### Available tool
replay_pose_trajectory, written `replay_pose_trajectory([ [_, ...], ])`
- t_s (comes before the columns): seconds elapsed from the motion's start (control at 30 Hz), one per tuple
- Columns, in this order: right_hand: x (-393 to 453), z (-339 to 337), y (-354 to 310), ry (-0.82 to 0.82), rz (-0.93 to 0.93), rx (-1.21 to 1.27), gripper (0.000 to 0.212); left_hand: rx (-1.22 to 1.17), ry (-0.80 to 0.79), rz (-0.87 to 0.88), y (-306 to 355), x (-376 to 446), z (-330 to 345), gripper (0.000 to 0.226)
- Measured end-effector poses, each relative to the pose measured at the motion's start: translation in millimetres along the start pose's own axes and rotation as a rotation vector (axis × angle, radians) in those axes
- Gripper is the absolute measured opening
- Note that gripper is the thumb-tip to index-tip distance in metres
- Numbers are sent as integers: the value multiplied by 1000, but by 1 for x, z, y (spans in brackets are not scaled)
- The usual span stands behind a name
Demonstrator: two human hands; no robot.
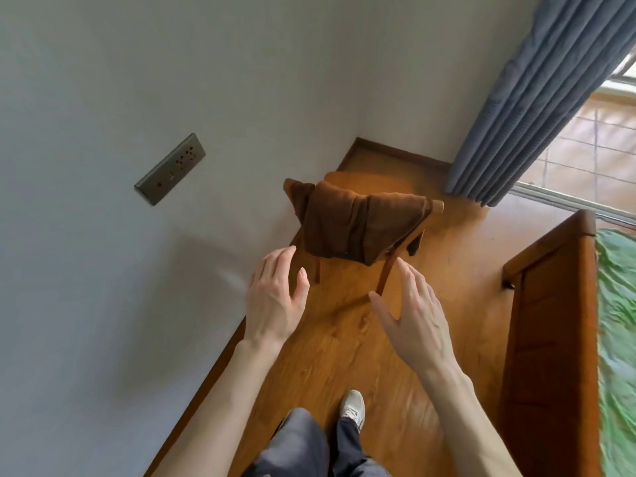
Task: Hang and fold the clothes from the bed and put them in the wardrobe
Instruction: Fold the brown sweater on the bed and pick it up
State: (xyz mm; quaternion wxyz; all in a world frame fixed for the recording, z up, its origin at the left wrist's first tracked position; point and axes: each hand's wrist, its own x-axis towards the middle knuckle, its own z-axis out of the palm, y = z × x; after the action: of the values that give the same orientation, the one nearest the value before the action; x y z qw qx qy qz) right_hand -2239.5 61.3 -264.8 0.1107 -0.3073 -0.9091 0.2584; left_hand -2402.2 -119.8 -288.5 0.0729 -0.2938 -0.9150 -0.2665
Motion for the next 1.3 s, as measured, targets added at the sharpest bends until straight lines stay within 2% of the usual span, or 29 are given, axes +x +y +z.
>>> replay_pose_trajectory([
  [0.23,67,49,26,-147,100,26,78,-44,-100,-126,-35,44,70,57],
  [0.4,116,102,50,-237,221,166,85,-81,-164,-206,-62,66,125,60],
  [0.47,136,126,64,-280,329,275,89,-117,-188,-248,-72,76,148,62],
  [0.57,163,155,83,-326,544,581,98,-184,-233,-293,-85,91,178,64],
  [0.67,186,178,96,-307,651,770,100,-222,-285,-350,-91,106,206,63],
  [0.77,195,192,99,-263,667,836,90,-249,-316,-432,-91,116,222,43],
  [0.87,187,191,96,-245,676,821,74,-284,-334,-418,-91,115,220,21],
  [1.0,156,171,80,-195,713,874,60,-364,-341,-436,-88,101,194,31],
  [1.2,100,115,57,-5,743,892,35,-525,-343,-674,-77,86,136,40],
  [1.3,88,83,45,73,710,883,23,-578,-301,-683,-65,88,99,13],
])
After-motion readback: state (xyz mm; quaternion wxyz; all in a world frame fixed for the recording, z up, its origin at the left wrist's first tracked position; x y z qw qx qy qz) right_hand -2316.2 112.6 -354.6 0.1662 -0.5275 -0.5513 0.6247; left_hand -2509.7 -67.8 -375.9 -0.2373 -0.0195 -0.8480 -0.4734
